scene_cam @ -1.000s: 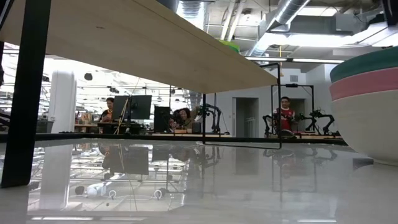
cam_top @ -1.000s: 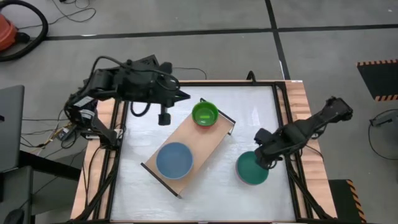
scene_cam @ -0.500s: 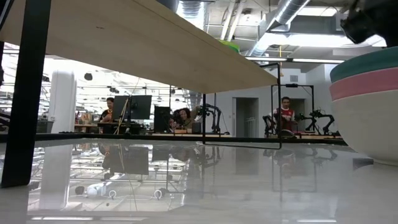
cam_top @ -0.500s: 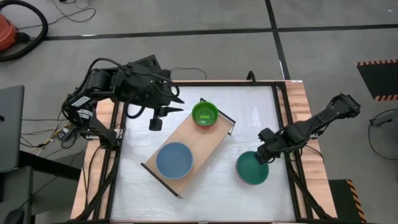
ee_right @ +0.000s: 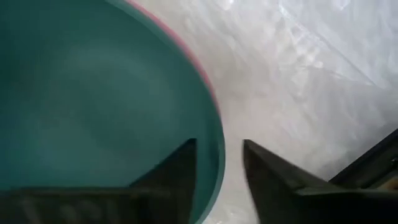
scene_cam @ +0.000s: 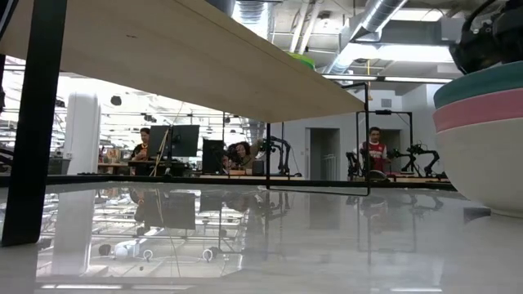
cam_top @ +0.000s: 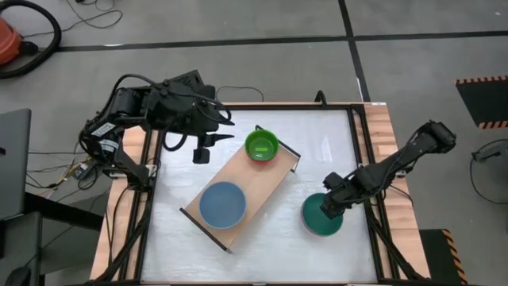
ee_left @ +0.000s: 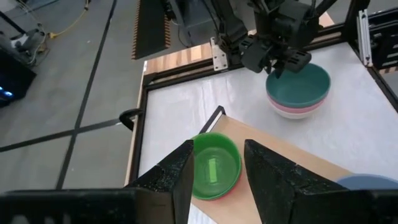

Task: Place and stack bowls onto a shelf
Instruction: Stack the green bowl onto the blue bowl on the shelf

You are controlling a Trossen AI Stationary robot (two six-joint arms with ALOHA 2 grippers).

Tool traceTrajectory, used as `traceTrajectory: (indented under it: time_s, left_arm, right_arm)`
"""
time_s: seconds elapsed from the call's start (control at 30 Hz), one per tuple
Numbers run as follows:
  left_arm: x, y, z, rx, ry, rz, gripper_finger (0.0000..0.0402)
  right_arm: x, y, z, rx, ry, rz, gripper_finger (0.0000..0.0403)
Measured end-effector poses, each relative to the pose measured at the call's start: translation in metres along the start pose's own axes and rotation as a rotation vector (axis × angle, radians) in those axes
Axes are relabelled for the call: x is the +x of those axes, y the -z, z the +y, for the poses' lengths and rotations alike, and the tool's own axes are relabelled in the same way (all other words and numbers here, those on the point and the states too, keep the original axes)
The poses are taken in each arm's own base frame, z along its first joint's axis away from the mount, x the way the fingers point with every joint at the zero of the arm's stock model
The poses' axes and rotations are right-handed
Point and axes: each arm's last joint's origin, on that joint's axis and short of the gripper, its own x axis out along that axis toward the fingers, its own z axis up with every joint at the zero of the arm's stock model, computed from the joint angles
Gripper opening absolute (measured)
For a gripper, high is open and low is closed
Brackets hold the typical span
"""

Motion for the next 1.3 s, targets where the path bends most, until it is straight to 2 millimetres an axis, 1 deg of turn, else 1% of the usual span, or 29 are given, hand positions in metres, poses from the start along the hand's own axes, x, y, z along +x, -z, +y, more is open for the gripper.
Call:
traceTrajectory:
  time_s: [0.17, 0.2, 0.33, 0.5, 0.63, 0.73, 0.87, 1.0, 1.1, 1.2, 1.3]
  left_arm:
    - [0.0, 0.001, 0.0, 0.002, -0.011, 0.013, 0.0128]
    - [0.0, 0.001, 0.0, 0.002, -0.017, 0.015, 0.0128]
    - [0.0, 0.002, 0.0, 0.0, -0.017, 0.024, 0.0128]
    - [0.0, 0.002, 0.0, 0.001, -0.017, 0.025, 0.0128]
    - [0.006, 0.002, -0.002, 0.021, -0.006, 0.04, 0.0128]
    - [0.015, 0.001, -0.008, 0.084, 0.074, 0.038, 0.0128]
    - [0.03, -0.003, -0.027, 0.268, 0.165, 0.044, 0.0129]
    - [0.054, -0.008, -0.047, 0.475, 0.191, 0.045, 0.0133]
    - [0.074, -0.013, -0.058, 0.556, 0.2, 0.02, 0.0135]
    - [0.093, -0.016, -0.065, 0.626, 0.201, 0.006, 0.0136]
    - [0.11, -0.019, -0.069, 0.703, 0.173, -0.014, 0.0136]
  right_arm:
    - [-0.001, 0.0, 0.0, 0.006, 0.0, 0.003, 0.0046]
    - [-0.002, 0.0, 0.001, 0.007, -0.005, 0.002, 0.003]
    - [-0.01, -0.001, 0.005, 0.007, -0.022, -0.003, 0.0029]
    - [-0.028, -0.002, 0.01, 0.009, -0.052, -0.01, 0.003]
    - [-0.045, -0.003, 0.015, 0.009, -0.087, -0.019, 0.003]
    - [-0.06, -0.004, 0.018, 0.012, -0.109, -0.033, 0.003]
    - [-0.09, -0.009, 0.023, 0.005, -0.178, -0.066, 0.003]
    - [-0.128, -0.016, 0.021, -0.021, -0.238, -0.099, 0.003]
    - [-0.15, -0.022, 0.017, -0.033, -0.268, -0.125, 0.003]
    - [-0.166, -0.028, 0.013, -0.037, -0.292, -0.151, 0.003]
    - [-0.174, -0.036, 0.008, -0.033, -0.298, -0.174, 0.003]
